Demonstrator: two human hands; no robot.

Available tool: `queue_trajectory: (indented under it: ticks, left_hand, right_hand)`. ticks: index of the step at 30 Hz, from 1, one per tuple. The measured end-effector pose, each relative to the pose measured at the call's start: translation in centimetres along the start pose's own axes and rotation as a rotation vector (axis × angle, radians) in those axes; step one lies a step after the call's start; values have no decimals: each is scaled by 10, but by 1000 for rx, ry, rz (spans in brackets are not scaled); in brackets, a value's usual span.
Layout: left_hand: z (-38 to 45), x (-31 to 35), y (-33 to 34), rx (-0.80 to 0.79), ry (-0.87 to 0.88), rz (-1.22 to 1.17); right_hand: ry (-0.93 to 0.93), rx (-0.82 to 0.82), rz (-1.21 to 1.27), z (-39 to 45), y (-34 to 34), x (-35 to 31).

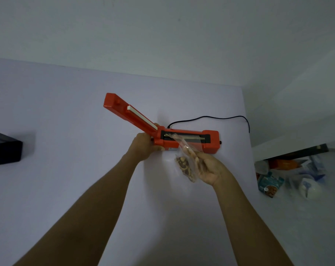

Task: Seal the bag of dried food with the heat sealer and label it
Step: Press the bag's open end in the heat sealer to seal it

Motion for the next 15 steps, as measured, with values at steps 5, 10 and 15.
queue_trajectory:
  ticks: [5, 10, 15]
  left_hand:
    - [-2, -2, -2, 0, -6, 18]
    - [-1, 0, -2, -5, 21, -4]
    - [-1, 4, -2, 32, 41, -9]
  right_hand:
    - [-3, 14, 3, 2, -3, -3]
    - [-47, -65, 59, -5, -14, -16]
    - [-110, -57, -60, -18, -29, -23]
Point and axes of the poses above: each hand's wrist, its own z-axis towards the middle knuckle, its own y-axis out of the palm, x = y × z, the point moved 5 cm from there along z, towards the middle knuckle, and after that the axes turned 2 degrees about z, right-handed, at the moved point
